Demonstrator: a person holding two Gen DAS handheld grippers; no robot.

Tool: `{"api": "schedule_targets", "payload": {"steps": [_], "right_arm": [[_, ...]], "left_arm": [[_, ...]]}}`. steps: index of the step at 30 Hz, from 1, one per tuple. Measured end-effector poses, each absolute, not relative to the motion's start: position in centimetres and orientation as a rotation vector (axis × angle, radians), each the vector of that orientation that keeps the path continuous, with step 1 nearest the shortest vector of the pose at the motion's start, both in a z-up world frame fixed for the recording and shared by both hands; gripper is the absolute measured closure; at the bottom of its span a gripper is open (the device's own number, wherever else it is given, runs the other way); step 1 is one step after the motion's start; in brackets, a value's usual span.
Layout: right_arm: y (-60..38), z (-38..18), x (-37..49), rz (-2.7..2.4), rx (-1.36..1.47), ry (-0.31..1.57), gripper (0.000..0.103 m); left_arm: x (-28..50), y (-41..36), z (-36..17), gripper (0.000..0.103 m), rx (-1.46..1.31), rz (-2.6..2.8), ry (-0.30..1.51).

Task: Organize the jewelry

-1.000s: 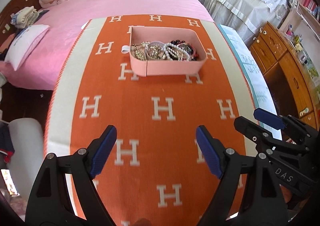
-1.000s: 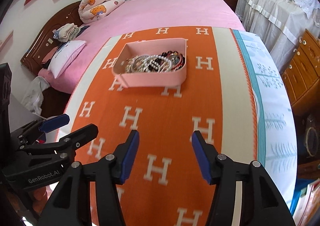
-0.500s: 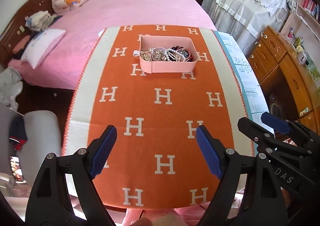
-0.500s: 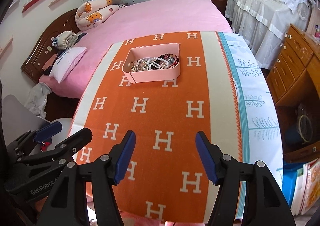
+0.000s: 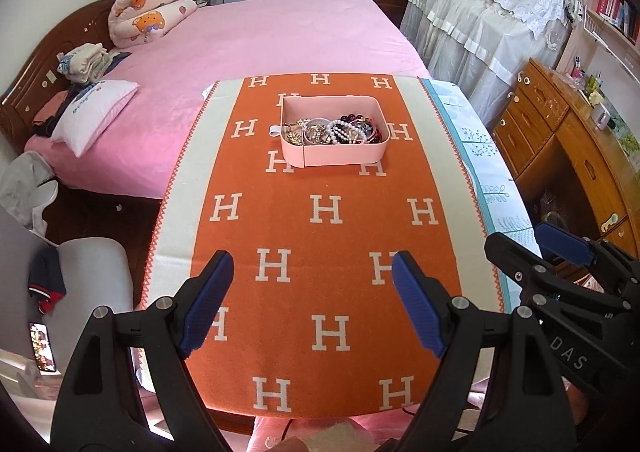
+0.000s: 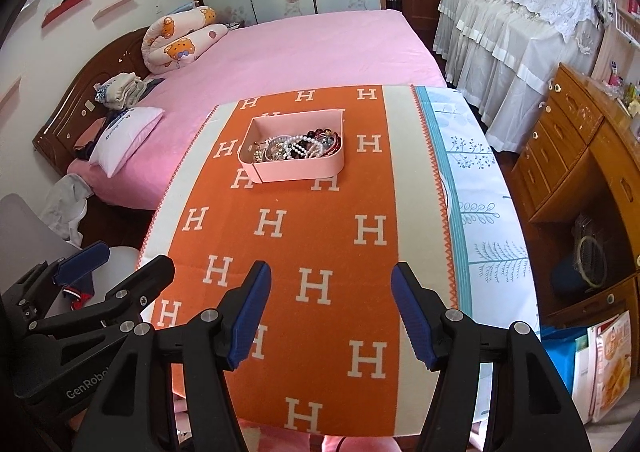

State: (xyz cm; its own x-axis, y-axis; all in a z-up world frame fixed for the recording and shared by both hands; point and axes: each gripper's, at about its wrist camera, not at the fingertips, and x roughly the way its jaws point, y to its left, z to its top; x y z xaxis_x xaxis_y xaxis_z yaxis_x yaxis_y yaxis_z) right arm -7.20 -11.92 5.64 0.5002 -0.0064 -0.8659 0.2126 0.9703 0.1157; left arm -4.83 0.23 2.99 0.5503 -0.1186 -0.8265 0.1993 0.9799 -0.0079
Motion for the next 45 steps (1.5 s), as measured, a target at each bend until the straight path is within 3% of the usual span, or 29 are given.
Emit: {"api": "schedule_targets", "payload": {"steps": [45], "right_arm": [[-11.9,6.3,-6.2,-0.098,0.202,0.991,0.039]], "left_arm": [[-3.6,0.5,3.2,0.023,0.067,-0.154,0.974]]}}
